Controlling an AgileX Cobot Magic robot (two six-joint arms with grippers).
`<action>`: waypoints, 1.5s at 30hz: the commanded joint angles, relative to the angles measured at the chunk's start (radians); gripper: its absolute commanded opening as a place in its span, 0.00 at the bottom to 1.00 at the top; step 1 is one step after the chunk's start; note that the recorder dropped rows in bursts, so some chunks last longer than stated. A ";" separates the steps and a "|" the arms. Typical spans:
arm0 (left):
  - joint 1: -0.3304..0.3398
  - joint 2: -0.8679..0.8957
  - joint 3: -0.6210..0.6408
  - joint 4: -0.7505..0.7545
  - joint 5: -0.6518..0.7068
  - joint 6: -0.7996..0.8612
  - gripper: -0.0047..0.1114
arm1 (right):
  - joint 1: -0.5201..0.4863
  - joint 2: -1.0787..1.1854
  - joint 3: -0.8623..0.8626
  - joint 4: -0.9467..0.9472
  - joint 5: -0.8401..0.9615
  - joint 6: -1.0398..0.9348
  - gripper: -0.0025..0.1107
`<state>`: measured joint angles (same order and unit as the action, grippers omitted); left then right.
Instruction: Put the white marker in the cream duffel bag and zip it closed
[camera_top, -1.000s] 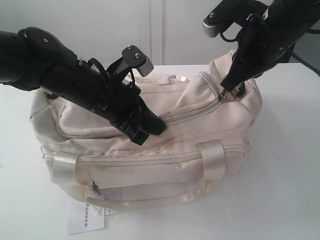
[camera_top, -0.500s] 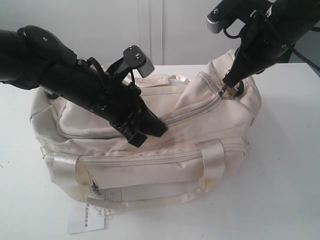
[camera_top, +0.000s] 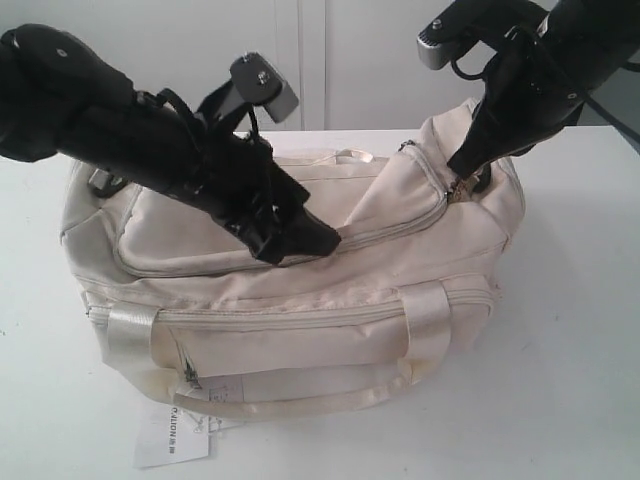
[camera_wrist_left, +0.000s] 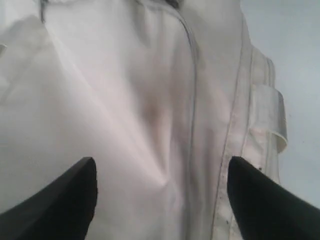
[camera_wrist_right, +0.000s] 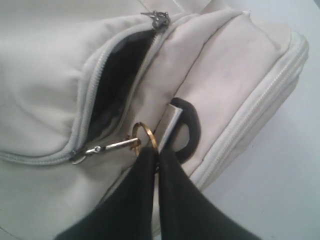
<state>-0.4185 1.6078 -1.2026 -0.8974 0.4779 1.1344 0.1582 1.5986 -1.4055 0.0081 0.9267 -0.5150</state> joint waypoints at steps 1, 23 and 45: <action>-0.002 -0.063 0.002 -0.130 -0.013 0.032 0.68 | -0.009 -0.002 0.000 0.022 0.001 -0.005 0.02; -0.163 0.173 -0.092 -0.537 -0.172 0.390 0.60 | -0.009 -0.052 0.000 0.134 -0.018 0.022 0.02; -0.163 0.235 -0.126 -0.461 -0.210 0.390 0.04 | -0.009 -0.052 0.000 0.132 -0.014 0.015 0.02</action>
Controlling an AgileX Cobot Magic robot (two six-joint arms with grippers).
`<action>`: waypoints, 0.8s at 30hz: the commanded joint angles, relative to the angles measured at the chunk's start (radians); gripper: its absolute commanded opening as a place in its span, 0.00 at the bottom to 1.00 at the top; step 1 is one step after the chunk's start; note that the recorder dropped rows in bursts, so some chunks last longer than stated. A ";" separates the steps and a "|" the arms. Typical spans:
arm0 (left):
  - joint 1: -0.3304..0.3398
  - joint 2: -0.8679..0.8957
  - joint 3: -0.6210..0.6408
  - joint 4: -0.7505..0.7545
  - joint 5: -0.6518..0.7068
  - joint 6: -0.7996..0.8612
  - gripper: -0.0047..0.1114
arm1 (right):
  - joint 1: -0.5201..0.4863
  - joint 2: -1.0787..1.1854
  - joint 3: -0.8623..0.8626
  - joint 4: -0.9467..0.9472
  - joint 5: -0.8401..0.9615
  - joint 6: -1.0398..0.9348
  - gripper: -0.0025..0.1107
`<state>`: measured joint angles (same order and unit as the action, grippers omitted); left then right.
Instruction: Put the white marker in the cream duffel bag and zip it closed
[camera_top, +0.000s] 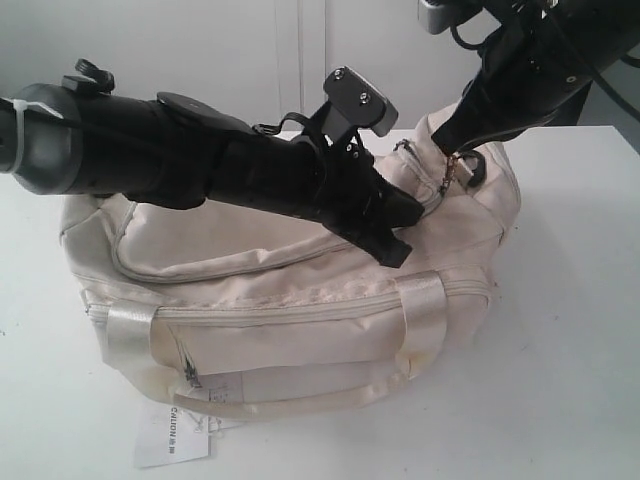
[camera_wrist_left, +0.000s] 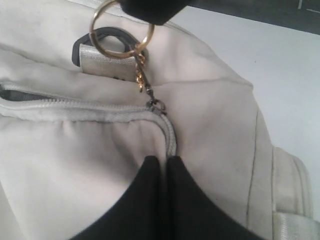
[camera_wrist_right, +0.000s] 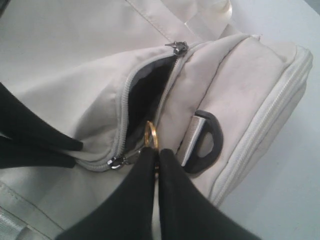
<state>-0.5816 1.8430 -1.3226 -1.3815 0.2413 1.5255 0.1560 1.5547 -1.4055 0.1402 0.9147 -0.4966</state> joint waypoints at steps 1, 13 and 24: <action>0.000 -0.001 -0.006 0.025 0.033 -0.001 0.04 | -0.007 -0.008 0.000 0.000 -0.003 -0.003 0.02; 0.000 -0.038 -0.006 0.030 0.095 -0.007 0.04 | -0.007 -0.004 0.000 0.000 -0.103 -0.004 0.02; 0.000 -0.040 -0.006 0.030 0.137 -0.007 0.04 | -0.007 0.028 0.000 -0.002 -0.226 -0.004 0.02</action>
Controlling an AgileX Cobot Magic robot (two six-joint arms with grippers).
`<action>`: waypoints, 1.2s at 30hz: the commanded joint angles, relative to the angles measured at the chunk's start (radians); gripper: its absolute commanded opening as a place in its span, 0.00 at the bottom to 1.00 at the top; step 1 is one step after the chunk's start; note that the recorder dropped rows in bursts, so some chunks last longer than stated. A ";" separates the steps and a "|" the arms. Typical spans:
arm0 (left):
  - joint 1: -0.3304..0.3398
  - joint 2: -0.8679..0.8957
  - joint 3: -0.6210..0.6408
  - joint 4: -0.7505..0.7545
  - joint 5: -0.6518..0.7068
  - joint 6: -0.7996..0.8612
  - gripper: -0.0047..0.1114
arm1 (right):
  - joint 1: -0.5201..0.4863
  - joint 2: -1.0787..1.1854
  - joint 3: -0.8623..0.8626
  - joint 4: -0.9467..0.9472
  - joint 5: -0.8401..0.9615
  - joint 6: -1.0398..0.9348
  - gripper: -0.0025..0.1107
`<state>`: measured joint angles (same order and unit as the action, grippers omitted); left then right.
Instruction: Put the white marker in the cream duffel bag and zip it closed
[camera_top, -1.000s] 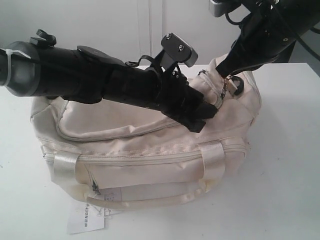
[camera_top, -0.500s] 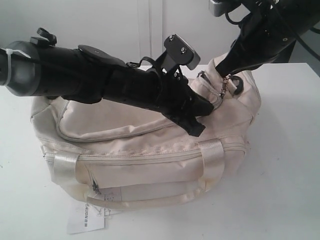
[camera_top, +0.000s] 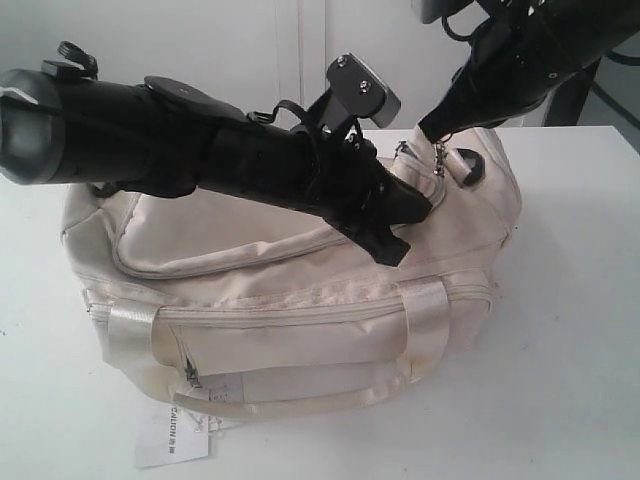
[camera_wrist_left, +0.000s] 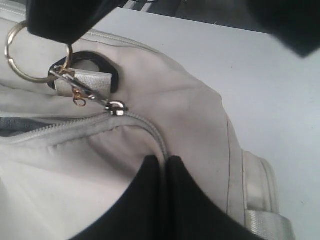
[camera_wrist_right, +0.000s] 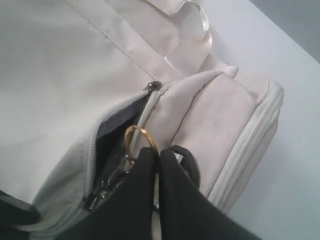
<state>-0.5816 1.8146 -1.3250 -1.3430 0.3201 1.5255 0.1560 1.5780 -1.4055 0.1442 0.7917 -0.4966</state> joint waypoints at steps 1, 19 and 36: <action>0.000 -0.011 -0.004 -0.009 0.062 -0.007 0.04 | -0.007 0.009 0.000 -0.006 -0.110 -0.004 0.02; 0.000 -0.011 -0.004 -0.009 0.049 -0.007 0.04 | -0.009 0.035 -0.004 -0.004 0.031 0.023 0.02; 0.000 -0.011 -0.004 -0.009 0.051 -0.007 0.04 | -0.187 0.085 -0.006 0.488 0.161 -0.040 0.52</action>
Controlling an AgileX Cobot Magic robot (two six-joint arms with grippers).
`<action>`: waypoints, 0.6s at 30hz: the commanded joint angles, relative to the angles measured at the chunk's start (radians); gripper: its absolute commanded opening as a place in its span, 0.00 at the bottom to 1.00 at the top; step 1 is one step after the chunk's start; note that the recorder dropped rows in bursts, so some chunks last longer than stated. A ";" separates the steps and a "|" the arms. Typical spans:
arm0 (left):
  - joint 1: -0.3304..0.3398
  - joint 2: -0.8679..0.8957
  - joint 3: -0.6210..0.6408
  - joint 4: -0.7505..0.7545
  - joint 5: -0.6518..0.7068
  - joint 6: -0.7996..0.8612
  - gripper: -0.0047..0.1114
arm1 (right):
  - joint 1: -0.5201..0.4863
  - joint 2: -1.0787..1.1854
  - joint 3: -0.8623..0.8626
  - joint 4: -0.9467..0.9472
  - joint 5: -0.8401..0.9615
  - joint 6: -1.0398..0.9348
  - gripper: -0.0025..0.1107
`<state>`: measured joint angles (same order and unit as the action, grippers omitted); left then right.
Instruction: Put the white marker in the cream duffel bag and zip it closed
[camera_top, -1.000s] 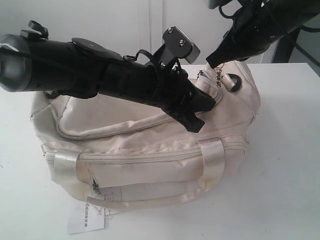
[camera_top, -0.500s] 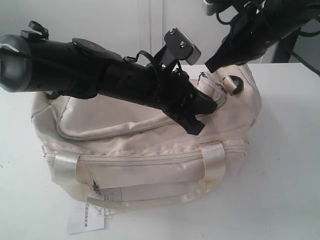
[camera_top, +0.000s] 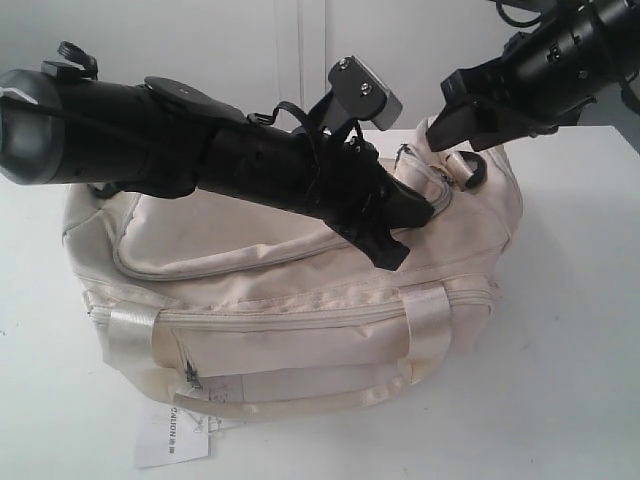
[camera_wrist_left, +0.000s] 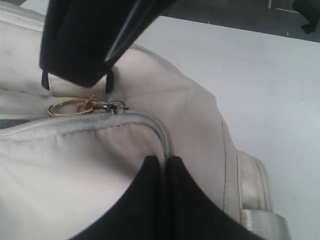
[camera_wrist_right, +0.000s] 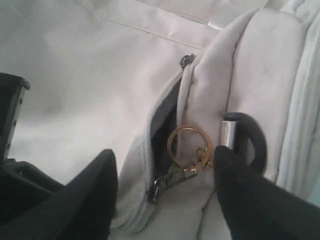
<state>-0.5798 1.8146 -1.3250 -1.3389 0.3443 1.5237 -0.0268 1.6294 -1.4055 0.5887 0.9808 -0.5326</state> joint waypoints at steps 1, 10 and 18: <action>-0.002 -0.011 -0.004 -0.013 0.027 -0.005 0.04 | -0.005 0.041 -0.006 0.062 -0.037 -0.004 0.52; -0.002 -0.011 -0.004 -0.013 0.027 -0.005 0.04 | -0.005 0.111 -0.006 0.090 -0.047 -0.013 0.52; -0.002 -0.011 -0.004 -0.013 0.028 -0.005 0.04 | -0.005 0.158 -0.006 0.060 -0.092 -0.021 0.49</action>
<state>-0.5798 1.8146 -1.3250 -1.3383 0.3443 1.5237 -0.0284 1.7739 -1.4055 0.6744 0.9082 -0.5411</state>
